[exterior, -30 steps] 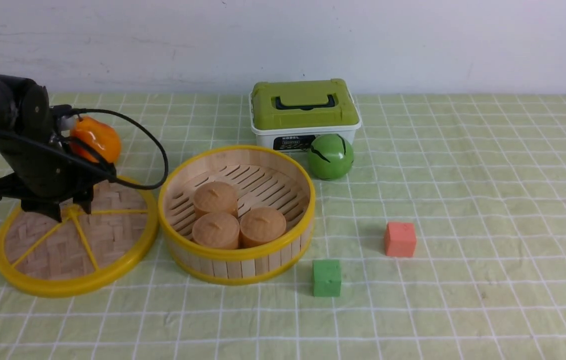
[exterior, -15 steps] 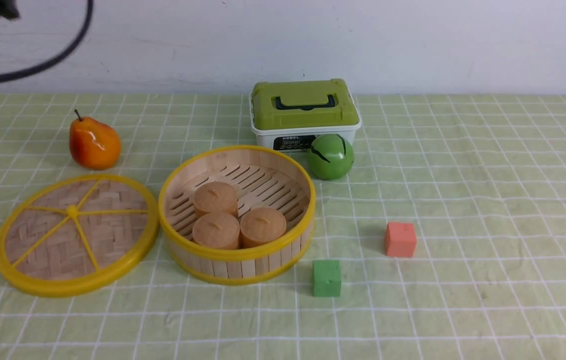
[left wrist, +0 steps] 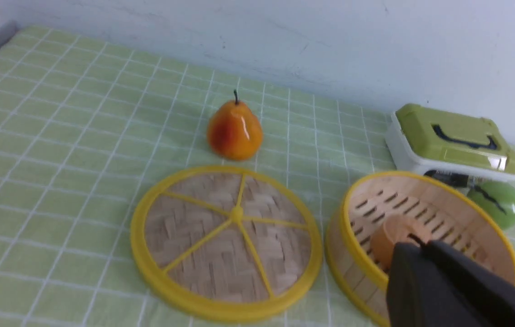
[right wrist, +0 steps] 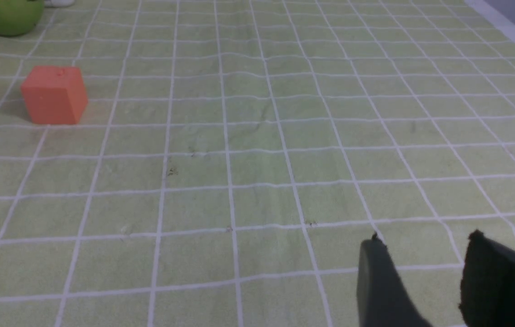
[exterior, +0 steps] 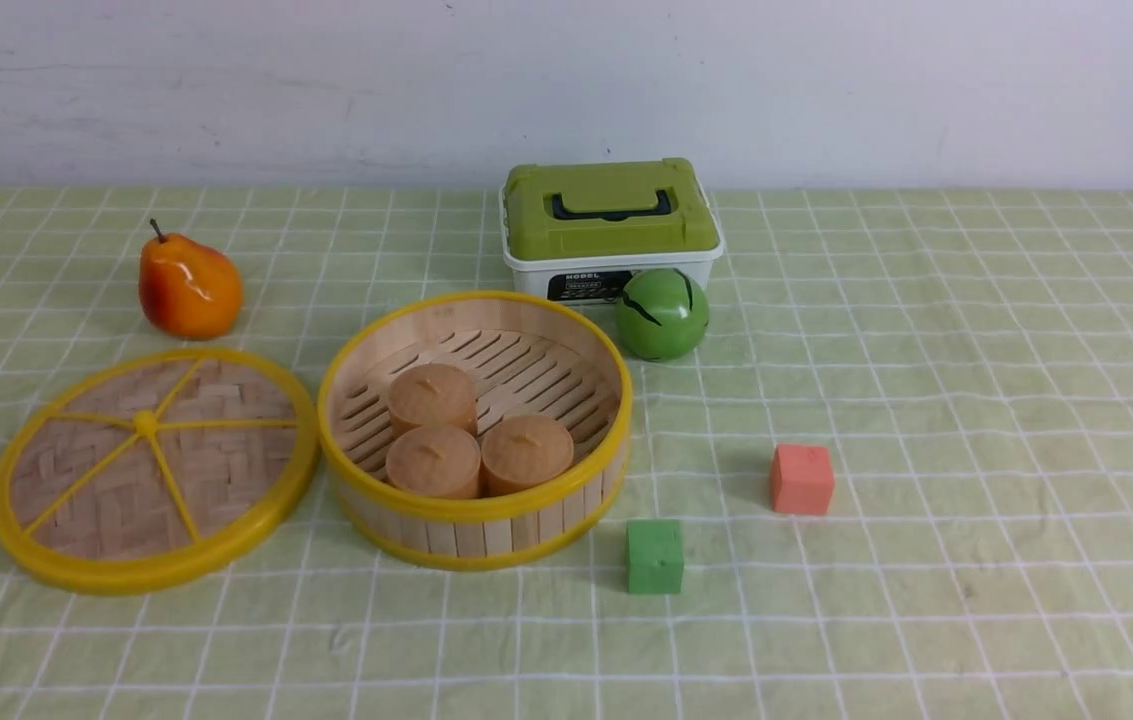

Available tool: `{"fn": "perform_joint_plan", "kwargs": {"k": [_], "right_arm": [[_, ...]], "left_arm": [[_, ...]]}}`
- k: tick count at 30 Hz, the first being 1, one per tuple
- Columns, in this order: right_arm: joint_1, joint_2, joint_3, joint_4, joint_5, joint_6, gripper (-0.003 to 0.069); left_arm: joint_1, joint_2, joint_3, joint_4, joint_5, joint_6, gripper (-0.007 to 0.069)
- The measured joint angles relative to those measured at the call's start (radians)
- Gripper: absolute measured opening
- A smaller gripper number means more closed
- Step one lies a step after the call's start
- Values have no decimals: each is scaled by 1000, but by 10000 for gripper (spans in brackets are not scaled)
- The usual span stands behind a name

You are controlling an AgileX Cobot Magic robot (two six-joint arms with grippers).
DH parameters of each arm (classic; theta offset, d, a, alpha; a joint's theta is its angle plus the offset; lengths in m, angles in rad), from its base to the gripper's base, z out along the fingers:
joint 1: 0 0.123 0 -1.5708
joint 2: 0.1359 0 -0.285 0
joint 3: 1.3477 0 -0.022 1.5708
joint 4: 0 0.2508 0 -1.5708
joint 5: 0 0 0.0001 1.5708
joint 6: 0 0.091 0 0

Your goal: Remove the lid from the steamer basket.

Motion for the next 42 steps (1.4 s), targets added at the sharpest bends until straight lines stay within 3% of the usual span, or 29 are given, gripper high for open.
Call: {"fn": "perform_joint_plan", "kwargs": {"k": [5,7,10,19,29,34,42], "right_arm": [[0,0,0,0,0,0,241],[0,0,0,0,0,0,241],[0,0,0,0,0,0,241],[0,0,0,0,0,0,241],[0,0,0,0,0,0,241],[0,0,0,0,0,0,241],[0,0,0,0,0,0,241]], "left_arm": [[0,-135,155,-42,1,132,-13],[0,-191,218,-76,7,236,-13],[0,-226,248,-120,19,281,-13],[0,-233,257,-155,73,290,-13],[-72,-261,266,-142,83,285,-13],[-75,-386,296,-119,-32,213,-13],[-75,-441,522,-61,-383,151,-13]]}}
